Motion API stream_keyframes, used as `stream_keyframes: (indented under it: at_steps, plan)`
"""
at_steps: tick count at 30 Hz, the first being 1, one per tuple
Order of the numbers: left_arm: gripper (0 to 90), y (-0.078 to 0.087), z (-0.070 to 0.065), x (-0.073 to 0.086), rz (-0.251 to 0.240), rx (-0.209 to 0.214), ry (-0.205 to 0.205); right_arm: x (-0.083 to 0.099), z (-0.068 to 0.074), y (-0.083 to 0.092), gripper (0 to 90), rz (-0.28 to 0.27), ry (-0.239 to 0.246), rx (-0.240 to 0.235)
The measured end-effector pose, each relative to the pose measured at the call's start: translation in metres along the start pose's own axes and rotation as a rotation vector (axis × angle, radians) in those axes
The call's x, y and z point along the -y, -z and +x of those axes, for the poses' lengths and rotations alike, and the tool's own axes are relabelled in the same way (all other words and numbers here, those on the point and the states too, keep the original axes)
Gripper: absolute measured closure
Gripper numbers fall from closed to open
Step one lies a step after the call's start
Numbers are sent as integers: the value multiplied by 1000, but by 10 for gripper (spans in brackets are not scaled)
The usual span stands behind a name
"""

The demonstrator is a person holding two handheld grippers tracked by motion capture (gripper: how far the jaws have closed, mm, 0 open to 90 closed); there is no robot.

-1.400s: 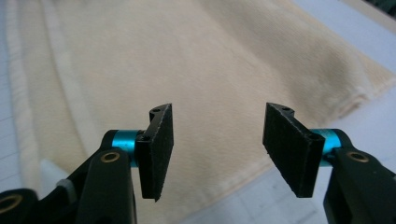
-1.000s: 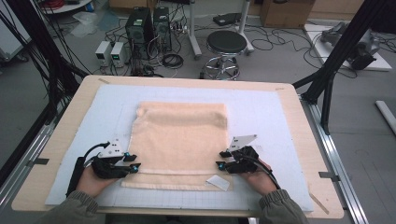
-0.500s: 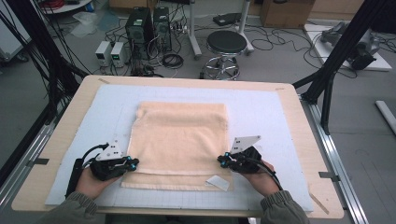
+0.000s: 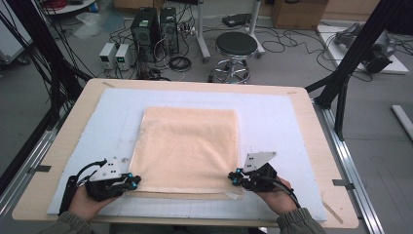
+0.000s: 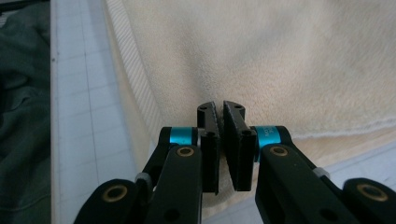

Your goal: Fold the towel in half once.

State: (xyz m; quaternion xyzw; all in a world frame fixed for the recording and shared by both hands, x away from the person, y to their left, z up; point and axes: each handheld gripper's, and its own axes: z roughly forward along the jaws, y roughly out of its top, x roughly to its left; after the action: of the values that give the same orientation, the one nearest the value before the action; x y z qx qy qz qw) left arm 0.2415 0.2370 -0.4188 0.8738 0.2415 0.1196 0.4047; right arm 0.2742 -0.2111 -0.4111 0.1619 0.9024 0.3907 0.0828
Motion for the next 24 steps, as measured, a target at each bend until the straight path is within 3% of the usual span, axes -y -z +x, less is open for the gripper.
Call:
stream_keyframes:
  at_steps: [2, 4, 8, 11, 14, 17, 20, 24]
  plan:
    - [845, -6, 0, 4, 25, 4, 6, 6, -2, -4, 827, 25, -20, -10]
    - [774, -8, 0, 6, 29, 8, 16, 10, -3, -7, 734, 36, -30, 8]
    - [639, -1, -2, 8, -1, 3, 6, 9, 2, 2, 676, -26, -8, 15]
    - [601, 1, -4, 12, -2, 37, -12, 10, 9, 4, 629, -70, 19, -27]
    - [569, -5, -6, 16, 25, 66, -27, 13, 12, -6, 560, -45, 30, -72]
    - [572, -9, -7, 18, 26, 56, -55, 18, 13, -21, 514, 19, 31, -105]
    - [656, -10, -6, 17, 21, 45, -63, 18, 14, -23, 571, 12, 56, -88]
    - [812, -11, -7, 14, 36, 30, -63, 16, 16, -24, 810, 16, 80, -106]
